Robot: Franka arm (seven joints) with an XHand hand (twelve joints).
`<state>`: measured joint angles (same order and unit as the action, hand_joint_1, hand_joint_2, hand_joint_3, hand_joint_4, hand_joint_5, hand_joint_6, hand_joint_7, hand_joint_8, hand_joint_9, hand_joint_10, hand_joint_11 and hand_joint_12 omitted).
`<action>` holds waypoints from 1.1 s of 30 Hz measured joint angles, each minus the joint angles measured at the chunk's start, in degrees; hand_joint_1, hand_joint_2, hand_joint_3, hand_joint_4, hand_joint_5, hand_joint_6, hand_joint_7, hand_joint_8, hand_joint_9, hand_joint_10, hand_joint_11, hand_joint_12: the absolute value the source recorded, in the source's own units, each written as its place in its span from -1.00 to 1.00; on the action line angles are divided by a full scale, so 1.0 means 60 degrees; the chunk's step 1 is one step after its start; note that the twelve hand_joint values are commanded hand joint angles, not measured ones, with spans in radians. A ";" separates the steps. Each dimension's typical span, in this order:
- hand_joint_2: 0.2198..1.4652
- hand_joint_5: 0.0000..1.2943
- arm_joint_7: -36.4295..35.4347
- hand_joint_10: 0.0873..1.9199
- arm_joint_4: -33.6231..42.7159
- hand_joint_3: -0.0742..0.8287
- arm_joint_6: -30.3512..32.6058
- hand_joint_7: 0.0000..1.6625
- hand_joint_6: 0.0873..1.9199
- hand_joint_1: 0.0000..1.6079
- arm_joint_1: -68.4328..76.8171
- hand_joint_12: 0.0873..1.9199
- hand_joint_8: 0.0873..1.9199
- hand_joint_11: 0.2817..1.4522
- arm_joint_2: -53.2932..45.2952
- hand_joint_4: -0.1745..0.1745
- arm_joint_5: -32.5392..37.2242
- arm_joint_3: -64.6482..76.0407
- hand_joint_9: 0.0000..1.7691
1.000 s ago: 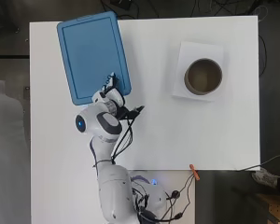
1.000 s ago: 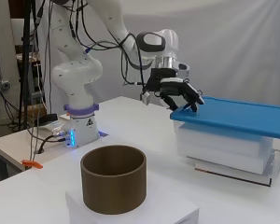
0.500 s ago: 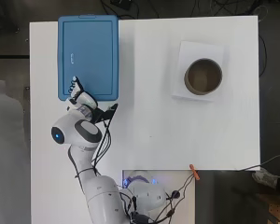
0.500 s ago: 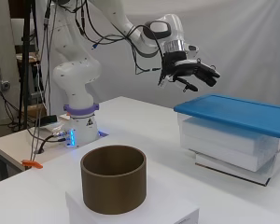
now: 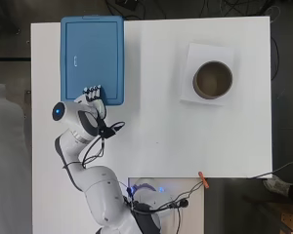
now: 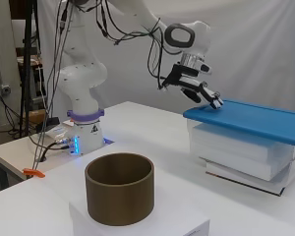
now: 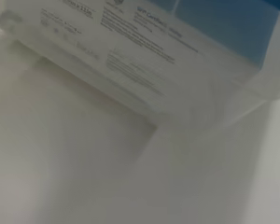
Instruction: Teleoperate dual arm-hand system to remove items from a box
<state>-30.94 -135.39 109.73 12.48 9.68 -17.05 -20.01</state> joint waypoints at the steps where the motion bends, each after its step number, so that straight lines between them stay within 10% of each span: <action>1: 0.18 -0.80 0.0121 -1.00 -0.0010 -0.87 -0.0013 -0.65 -1.00 -1.00 0.0010 -1.00 -1.00 -0.76 -0.0045 -0.99 -0.0117 -0.0067 -0.60; 8: 0.21 -0.88 0.1498 -1.00 -0.0056 -0.83 -0.0153 -0.79 -1.00 -0.93 0.0108 -1.00 -1.00 -0.80 -0.1030 -0.96 -0.2597 -0.0403 -0.68; 11: 0.62 -0.49 0.1927 -1.00 -0.0479 -0.75 0.0434 -0.52 -1.00 -0.22 0.0160 -1.00 -1.00 -0.72 -0.0811 -0.85 -0.3099 -0.0467 -0.45; 12: 0.56 -0.14 0.2085 -0.79 -0.0581 -0.79 0.0685 -0.21 -0.64 0.15 0.0189 -1.00 -0.68 -0.46 -0.0640 -0.89 -0.3236 -0.0508 -0.17; 14: 0.65 0.02 0.2072 0.37 -0.0609 -0.80 0.1014 -0.11 0.20 0.15 0.0241 -0.23 0.47 -0.43 -0.0400 0.33 -0.3553 -0.0579 -0.11; 15: 0.68 0.07 0.2019 0.57 -0.0653 -0.80 0.1171 -0.15 0.30 0.23 0.0263 -0.15 0.65 -0.48 -0.0299 0.23 -0.3864 -0.0571 -0.16; 18: 0.59 0.24 0.1849 0.39 -0.1144 -0.82 0.1787 -0.06 0.25 0.59 0.0303 -0.63 0.49 -0.37 -0.0021 -0.73 -0.4925 -0.0575 -0.17; 19: 0.58 0.26 0.1773 0.08 -0.1257 -0.83 0.1825 -0.03 0.26 0.55 0.0313 -0.80 0.38 -0.34 0.0018 -0.39 -0.5073 -0.0607 -0.13; 21: 0.58 0.29 0.1681 -0.61 -0.1226 -0.83 0.1611 -0.03 0.35 0.49 0.0340 -1.00 0.18 -0.35 0.0028 -0.53 -0.4977 -0.0742 -0.03; 23: 0.62 0.20 0.1724 -0.96 -0.0826 -0.83 0.1006 -0.02 0.36 0.25 0.0394 -1.00 -0.54 -0.42 -0.0124 0.44 -0.4785 -0.1005 -0.03; 24: 0.59 0.20 0.1829 -1.00 -0.0496 -0.82 0.0497 0.04 0.36 0.31 0.0450 -1.00 -0.41 -0.37 -0.0300 0.40 -0.4802 -0.1198 0.05; 27: 0.57 0.18 0.2264 0.09 0.0440 -0.83 -0.0936 -0.06 0.23 0.61 0.0558 -0.85 0.28 -0.15 -0.0597 -0.76 -0.5170 -0.1632 -0.03; 30: 0.56 0.17 0.1609 0.30 0.0699 -0.84 -0.1030 -0.10 0.25 0.67 0.0685 -0.15 0.37 -0.39 -0.0006 -0.98 -0.4612 -0.1293 0.00; 33: 0.55 0.17 0.0425 0.22 0.0517 -0.84 0.0492 -0.08 0.34 0.68 0.0720 -0.04 0.31 -0.45 0.0371 -1.00 -0.3183 -0.1008 0.04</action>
<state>-28.39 -132.29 112.69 16.80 11.90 -36.14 -26.06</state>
